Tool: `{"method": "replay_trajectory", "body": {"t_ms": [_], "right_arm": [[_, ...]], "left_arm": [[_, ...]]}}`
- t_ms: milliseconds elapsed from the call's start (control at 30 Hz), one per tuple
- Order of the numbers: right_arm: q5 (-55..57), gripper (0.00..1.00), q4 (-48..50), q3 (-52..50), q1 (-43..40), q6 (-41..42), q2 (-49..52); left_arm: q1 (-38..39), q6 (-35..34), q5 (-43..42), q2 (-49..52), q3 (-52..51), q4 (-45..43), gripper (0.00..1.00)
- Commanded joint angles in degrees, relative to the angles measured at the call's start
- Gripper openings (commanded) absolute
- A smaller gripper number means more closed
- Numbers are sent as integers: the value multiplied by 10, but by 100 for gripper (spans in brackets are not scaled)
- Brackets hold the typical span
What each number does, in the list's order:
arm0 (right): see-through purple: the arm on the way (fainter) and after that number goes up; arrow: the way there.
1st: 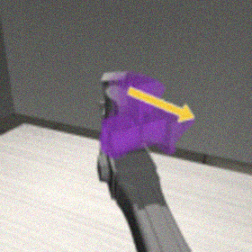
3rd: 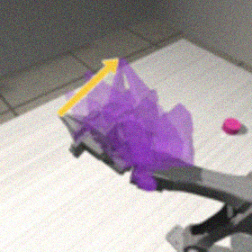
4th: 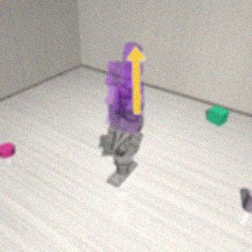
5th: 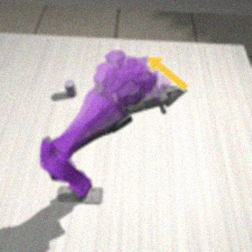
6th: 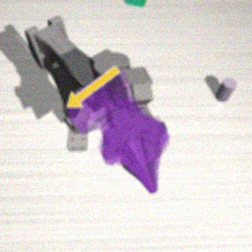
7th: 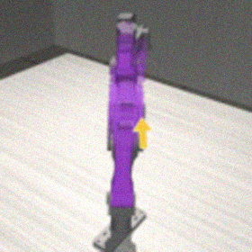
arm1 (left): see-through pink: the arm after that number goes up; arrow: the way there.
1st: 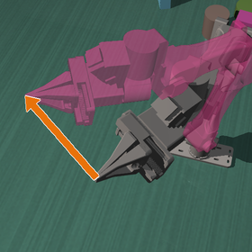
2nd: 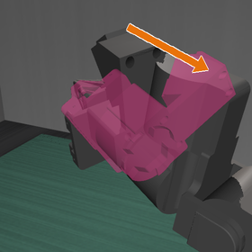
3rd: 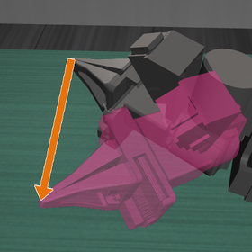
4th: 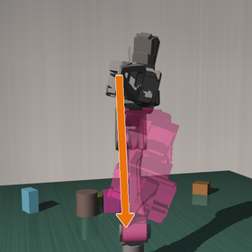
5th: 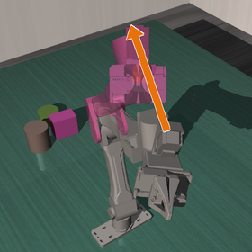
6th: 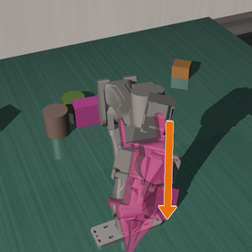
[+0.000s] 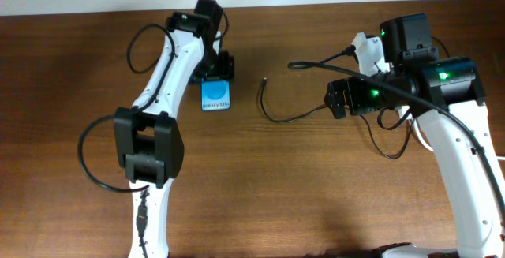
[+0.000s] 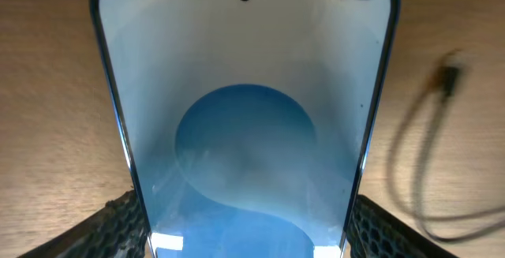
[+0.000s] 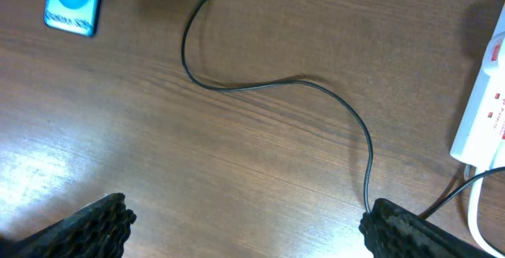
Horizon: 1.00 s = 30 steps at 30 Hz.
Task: Plug charger to phone and switch on socket
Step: 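Lift the phone with the left gripper and tilt it upright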
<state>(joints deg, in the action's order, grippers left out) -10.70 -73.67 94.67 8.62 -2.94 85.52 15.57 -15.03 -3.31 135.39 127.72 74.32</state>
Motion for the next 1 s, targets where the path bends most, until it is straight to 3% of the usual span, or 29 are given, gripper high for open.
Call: {"method": "replay_trajectory", "body": {"t_ms": [0,33,167,433,533,667,967], "right_arm": [[-10,98,12,7,3,28,2],[-9,98,15,7,3,35,2],[-10,98,30,7,3,73,2],[-9,98,58,7,3,203,11],[-12,99,65,7,4,250,29],[-42,98,72,7,4,260,57],[-57,98,82,7,4,259,87]], "left_arm": [[-4,-8,-35,-3,83,30,30],[-4,-8,-42,-3,95,35,29],[-4,-68,-76,-3,125,48,0],[-7,-231,-156,-4,127,51,0],[-7,-322,-196,-4,127,64,0],[-7,-415,-240,-4,127,72,0],[-7,-428,-307,-4,127,74,0]]}}
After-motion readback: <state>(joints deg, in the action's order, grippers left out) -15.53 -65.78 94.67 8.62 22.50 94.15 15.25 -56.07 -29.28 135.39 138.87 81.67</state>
